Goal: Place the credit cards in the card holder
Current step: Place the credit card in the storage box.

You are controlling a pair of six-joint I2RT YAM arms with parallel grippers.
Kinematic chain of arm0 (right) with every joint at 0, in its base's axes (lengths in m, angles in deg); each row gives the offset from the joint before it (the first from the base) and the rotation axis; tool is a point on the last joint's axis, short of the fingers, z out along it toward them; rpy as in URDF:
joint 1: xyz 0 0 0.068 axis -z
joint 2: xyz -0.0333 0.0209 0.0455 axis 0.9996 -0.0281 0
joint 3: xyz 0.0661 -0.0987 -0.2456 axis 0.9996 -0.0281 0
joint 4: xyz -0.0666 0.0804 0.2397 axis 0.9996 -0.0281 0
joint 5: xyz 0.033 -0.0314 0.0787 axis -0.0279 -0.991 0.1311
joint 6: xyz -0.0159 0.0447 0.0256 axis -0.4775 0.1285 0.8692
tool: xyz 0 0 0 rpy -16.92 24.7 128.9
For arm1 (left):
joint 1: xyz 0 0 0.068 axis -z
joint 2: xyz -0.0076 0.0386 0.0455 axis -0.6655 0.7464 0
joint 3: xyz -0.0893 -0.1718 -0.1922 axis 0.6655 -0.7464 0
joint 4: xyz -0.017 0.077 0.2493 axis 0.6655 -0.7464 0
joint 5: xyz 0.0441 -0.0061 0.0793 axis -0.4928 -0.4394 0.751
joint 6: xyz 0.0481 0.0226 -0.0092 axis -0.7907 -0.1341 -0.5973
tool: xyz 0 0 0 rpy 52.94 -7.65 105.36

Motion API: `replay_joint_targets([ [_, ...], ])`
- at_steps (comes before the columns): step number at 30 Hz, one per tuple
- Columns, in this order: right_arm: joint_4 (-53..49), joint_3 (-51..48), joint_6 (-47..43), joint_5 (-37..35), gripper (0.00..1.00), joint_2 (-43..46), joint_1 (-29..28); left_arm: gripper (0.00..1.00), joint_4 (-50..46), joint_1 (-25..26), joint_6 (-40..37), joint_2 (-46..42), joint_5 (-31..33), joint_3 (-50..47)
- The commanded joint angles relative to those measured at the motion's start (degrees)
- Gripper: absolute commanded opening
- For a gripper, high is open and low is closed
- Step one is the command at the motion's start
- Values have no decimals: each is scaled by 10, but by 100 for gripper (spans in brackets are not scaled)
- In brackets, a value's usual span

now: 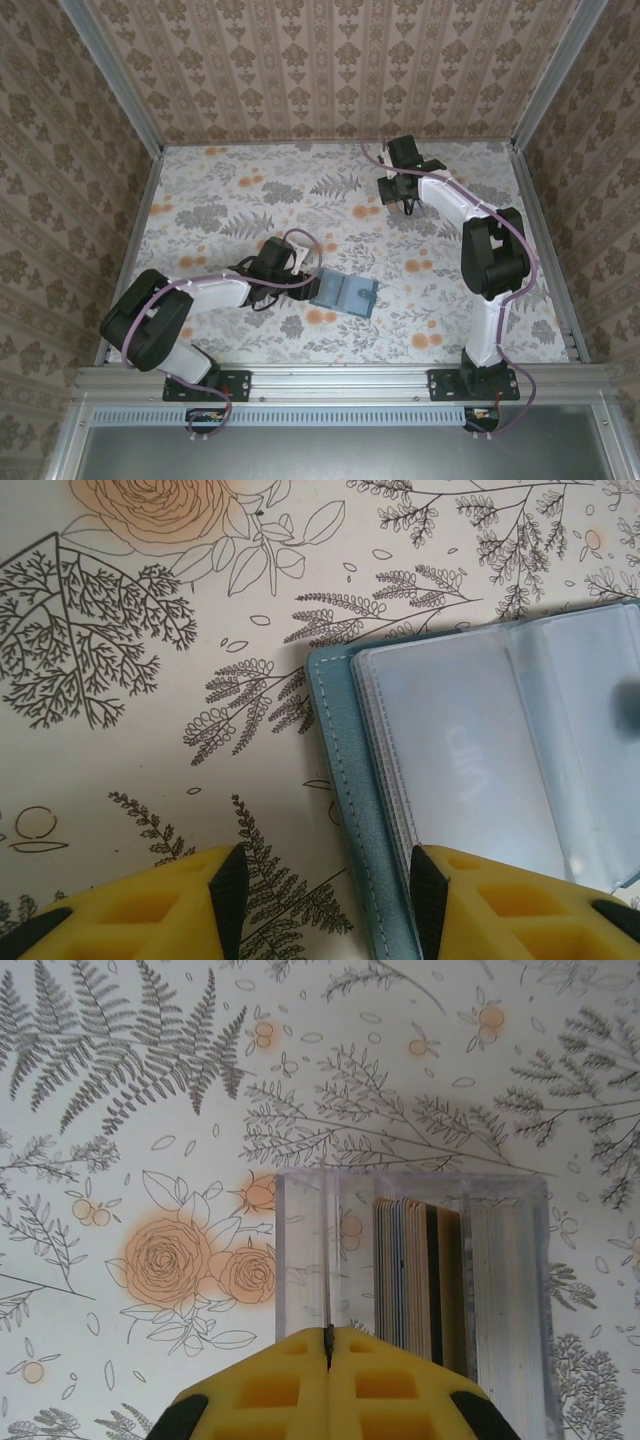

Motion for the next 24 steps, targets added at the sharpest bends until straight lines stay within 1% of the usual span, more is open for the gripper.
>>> replay_joint_targets([
  [1, 13, -23, 15, 10, 0, -17, 2, 50, 7, 1, 2, 5, -4, 10],
  [4, 30, -28, 13, -5, 0, -19, 2, 50, 4, 1, 2, 8, -13, 13],
  [9, 21, -28, 25, 3, 1, -23, 3, 50, 1, 1, 1, 7, -5, 13],
  [11, 12, -23, 25, -5, 10, -27, 2, 50, 1, 1, 1, 5, -10, 14],
  [13, -2, -15, 26, -6, 15, -30, 3, 50, 5, 1, 2, 5, -11, 11],
  [16, -17, -8, 35, 12, 16, -27, 2, 50, 2, 1, 3, 11, -6, 14],
  [20, -22, 2, 50, 58, 22, -12, 3, 51, 7, 1, 4, 12, -13, 14],
  [21, -38, 7, 53, 68, 23, -10, 3, 50, 7, 1, 4, 12, -8, 14],
  [24, -42, 20, 55, 79, 26, -15, 3, 51, 3, 1, 5, 15, -13, 17],
])
